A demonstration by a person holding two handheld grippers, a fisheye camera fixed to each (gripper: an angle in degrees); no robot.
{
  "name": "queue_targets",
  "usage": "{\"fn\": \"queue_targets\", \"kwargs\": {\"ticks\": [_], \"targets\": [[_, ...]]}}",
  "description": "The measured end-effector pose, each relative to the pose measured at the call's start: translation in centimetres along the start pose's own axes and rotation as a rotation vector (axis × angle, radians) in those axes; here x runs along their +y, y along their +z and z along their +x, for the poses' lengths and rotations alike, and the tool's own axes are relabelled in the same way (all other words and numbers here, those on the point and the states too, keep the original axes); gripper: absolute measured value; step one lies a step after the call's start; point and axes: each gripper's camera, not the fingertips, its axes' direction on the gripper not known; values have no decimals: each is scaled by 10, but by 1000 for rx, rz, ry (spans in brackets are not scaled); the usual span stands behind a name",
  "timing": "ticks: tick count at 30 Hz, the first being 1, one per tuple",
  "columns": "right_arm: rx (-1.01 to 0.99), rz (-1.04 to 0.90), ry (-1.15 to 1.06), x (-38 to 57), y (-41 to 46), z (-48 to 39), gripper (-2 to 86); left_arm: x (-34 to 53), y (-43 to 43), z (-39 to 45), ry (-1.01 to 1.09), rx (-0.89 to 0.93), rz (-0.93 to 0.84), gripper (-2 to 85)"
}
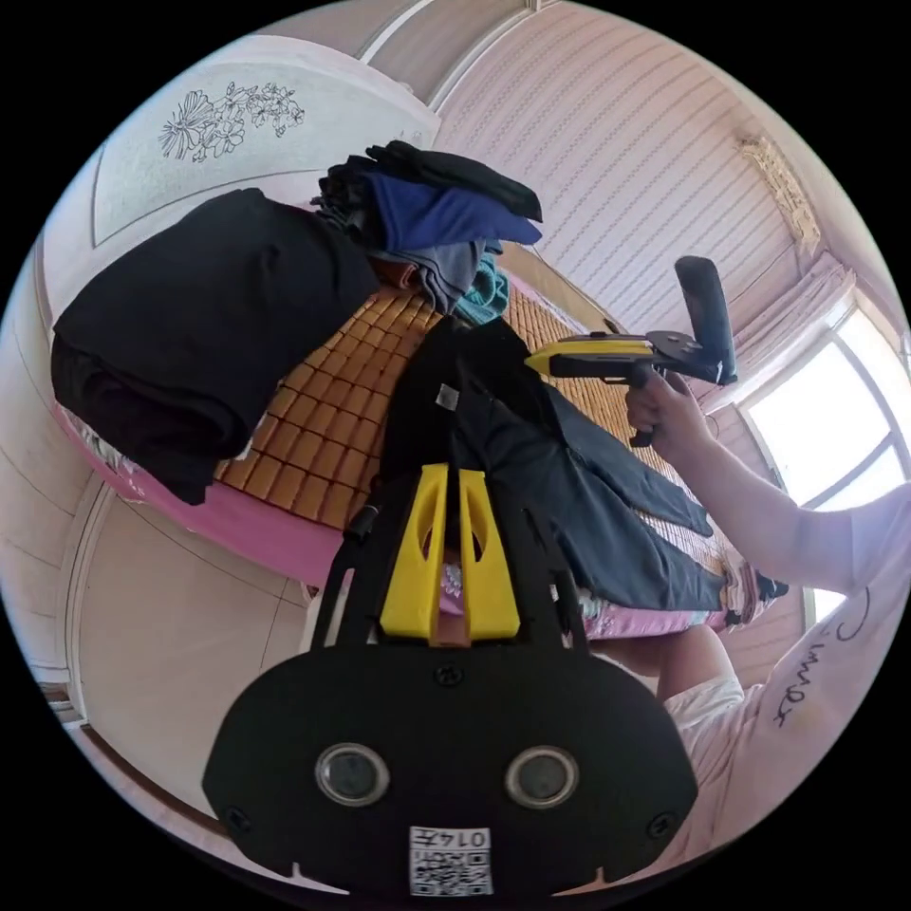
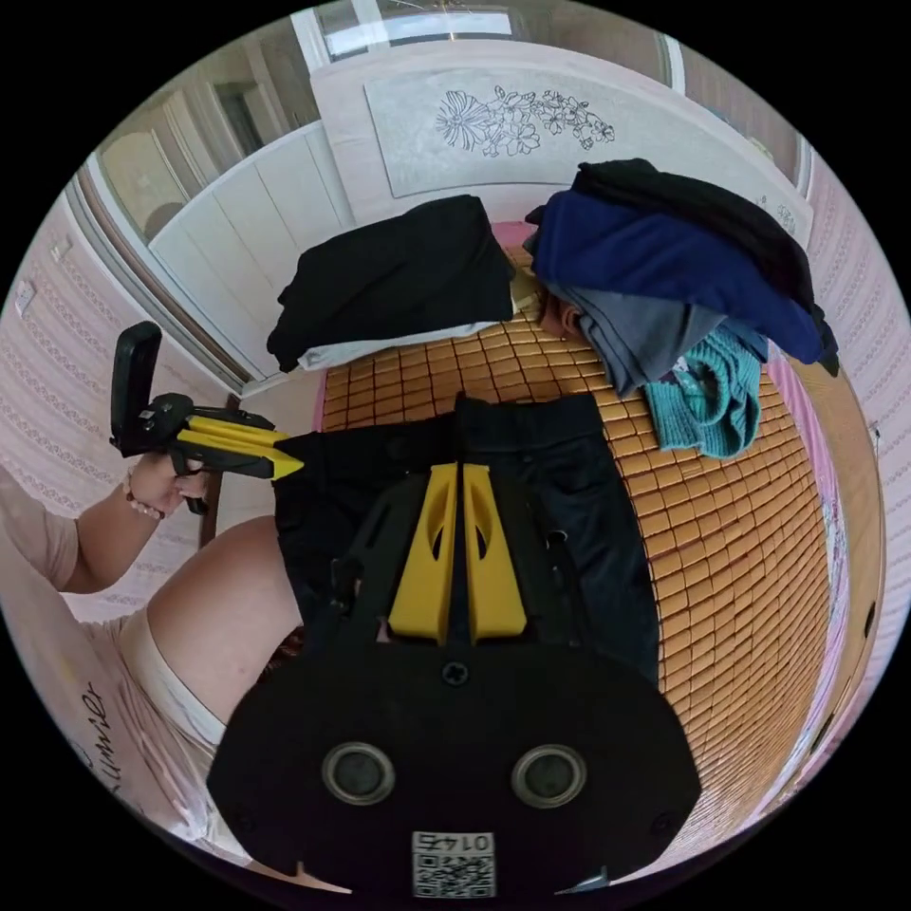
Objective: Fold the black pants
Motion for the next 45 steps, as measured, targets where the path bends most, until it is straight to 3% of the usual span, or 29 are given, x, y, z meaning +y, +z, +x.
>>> {"fn": "queue_targets", "kwargs": {"ticks": [2,4,6,11,15,21,27,32,34,39,42,45], "targets": [[-21,-21,-24,-10,14,-9,4,-6,22,-12,-67,-143,-52,18],[-41,-115,-23,-17,49,-17,5,-4,47,-27,-141,-175,-152,38],[-39,-277,-36,-15,87,-30,7,0,47,-30,-155,-158,-124,47],[32,-122,37,28,29,-42,-3,11,10,-6,-37,-299,-13,17],[216,-97,314,140,-37,-27,-8,16,5,25,128,-229,-8,-4],[546,-276,869,346,-102,-14,-6,8,59,105,366,-37,-81,-9],[598,-144,1250,461,-133,8,-3,-32,154,165,391,23,-142,-10],[709,-299,1327,504,-89,25,-4,-59,235,190,341,-111,-234,-10],[803,-259,1304,511,-83,18,-4,-58,251,196,356,-166,-249,-10],[721,-115,1322,542,-69,12,-5,-61,271,210,398,-204,-294,-10],[690,-127,1352,551,-61,5,-6,-62,276,208,320,-156,-305,-10],[705,-28,1275,562,-74,-51,-4,-49,258,228,408,-166,-255,-9]]}}
